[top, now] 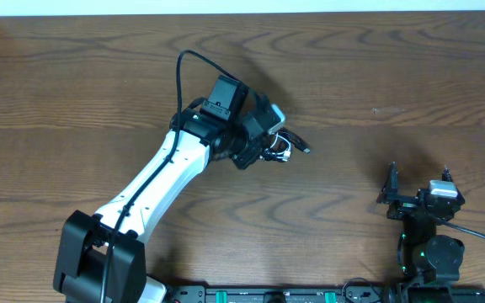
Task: Untangle cables
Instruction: 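Close the left gripper on a black cable strand in the bundle, then lift the bundle with the left gripper and pull it back left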
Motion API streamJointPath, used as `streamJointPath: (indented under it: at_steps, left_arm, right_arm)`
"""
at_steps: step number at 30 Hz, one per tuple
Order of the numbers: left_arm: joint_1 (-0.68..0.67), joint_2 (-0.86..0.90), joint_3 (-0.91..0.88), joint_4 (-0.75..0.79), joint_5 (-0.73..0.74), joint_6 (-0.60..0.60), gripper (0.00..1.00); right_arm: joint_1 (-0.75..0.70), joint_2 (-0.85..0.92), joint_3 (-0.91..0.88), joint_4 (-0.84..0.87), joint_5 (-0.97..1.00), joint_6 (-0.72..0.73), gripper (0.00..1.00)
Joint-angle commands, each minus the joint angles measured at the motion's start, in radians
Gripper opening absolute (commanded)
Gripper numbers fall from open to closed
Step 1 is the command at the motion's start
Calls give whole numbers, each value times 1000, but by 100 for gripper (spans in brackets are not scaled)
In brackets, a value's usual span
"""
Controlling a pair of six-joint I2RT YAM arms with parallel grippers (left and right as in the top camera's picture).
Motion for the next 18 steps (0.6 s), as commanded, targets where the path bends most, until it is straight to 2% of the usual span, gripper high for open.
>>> streamJointPath:
  at_steps: [1, 11, 17, 18]
  left_arm:
    - [2, -22, 1, -51, 17, 95, 7]
    - [2, -22, 1, -77, 16, 138, 8]
    - [3, -29, 1, -37, 16, 137, 8]
    - [3, -36, 1, -10, 16, 128, 12]
  right_arm:
    - [8, -6, -1, -4, 4, -15, 99]
    - [8, -6, -1, -4, 4, -15, 99]
    - [8, -6, -1, -4, 4, -15, 99]
    - [8, -6, -1, -4, 4, -15, 99]
